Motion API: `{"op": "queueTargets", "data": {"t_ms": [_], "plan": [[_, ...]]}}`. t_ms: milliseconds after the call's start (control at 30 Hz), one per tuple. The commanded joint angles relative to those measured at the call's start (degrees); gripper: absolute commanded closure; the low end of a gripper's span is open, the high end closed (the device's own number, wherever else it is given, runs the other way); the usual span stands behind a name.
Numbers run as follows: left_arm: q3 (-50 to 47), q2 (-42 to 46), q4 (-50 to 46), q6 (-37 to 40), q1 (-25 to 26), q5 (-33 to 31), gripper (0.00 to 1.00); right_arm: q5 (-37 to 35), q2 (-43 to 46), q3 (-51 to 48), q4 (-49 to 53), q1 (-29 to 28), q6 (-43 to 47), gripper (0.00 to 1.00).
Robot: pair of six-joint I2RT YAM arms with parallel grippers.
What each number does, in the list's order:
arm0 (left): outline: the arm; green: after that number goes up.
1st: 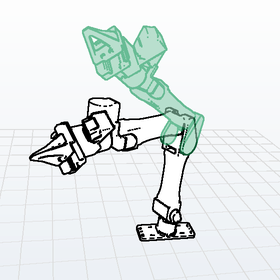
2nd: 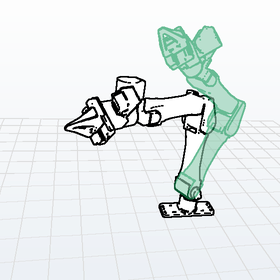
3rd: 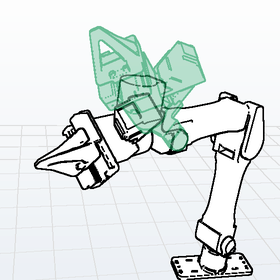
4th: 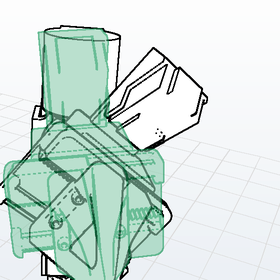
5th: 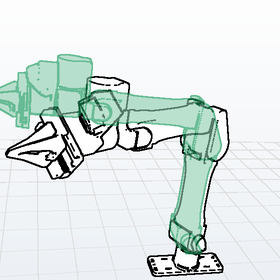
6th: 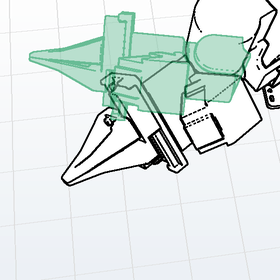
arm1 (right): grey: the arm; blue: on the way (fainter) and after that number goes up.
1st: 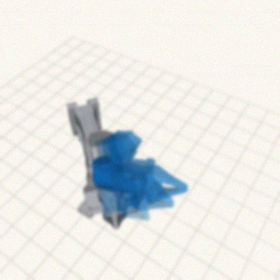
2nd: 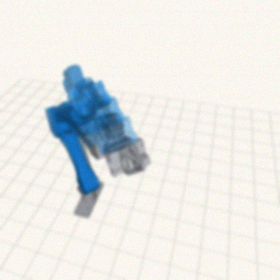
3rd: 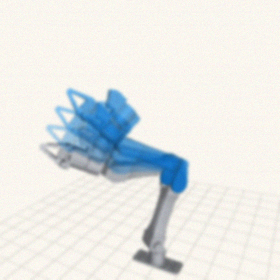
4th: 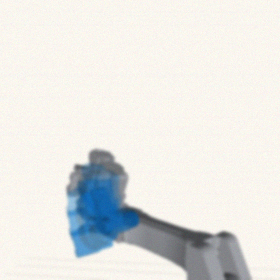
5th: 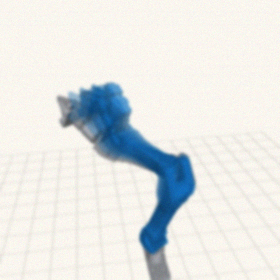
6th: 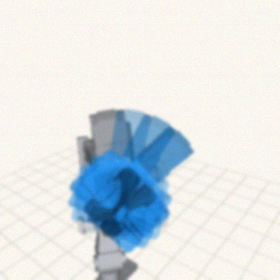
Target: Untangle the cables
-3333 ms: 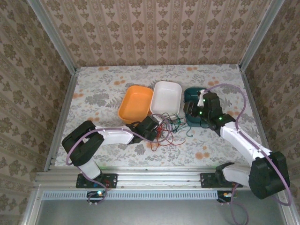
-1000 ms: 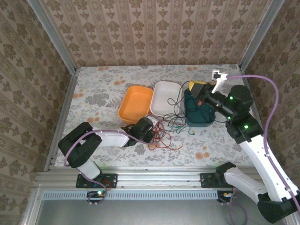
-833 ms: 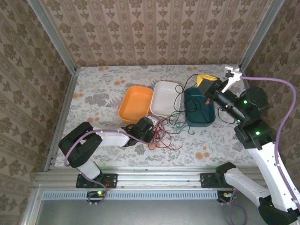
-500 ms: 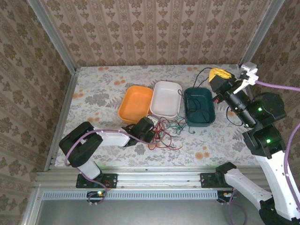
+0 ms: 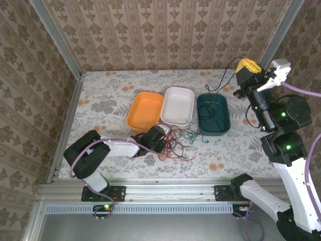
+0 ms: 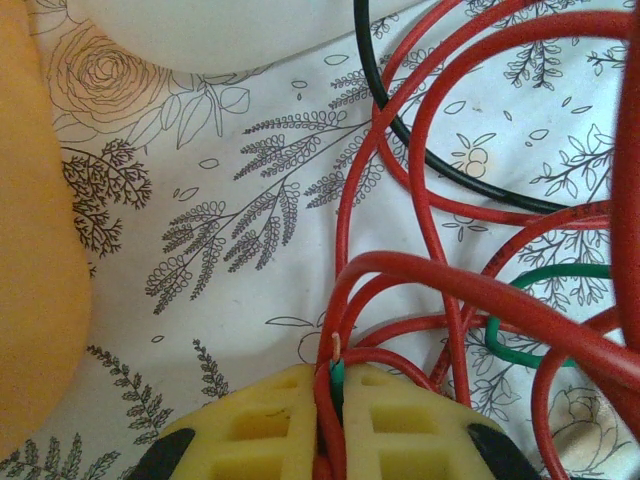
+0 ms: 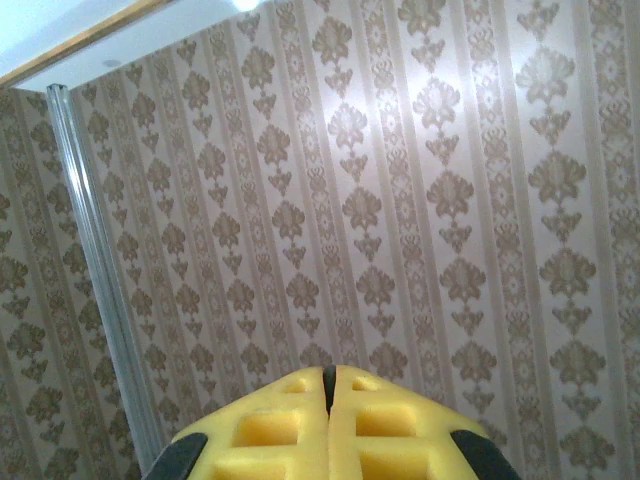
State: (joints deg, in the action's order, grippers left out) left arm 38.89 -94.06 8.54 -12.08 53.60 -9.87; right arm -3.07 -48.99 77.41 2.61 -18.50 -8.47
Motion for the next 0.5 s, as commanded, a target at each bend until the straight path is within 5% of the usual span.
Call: {"op": "queueTargets", "data": {"t_ms": [0,467], "plan": [[-0.66,-4.50,-4.74,-0.91,-0.23,-0.59,1.00,-0.97,-2.78,6.17,-5.41,0.40,4.27,1.00],[-1.19,-5.51,-4.17,-2.07,-0.10,-0.77,1.00,-4.87,-11.53,21.58,-8.65,2.92,10.84,1.00]]}}
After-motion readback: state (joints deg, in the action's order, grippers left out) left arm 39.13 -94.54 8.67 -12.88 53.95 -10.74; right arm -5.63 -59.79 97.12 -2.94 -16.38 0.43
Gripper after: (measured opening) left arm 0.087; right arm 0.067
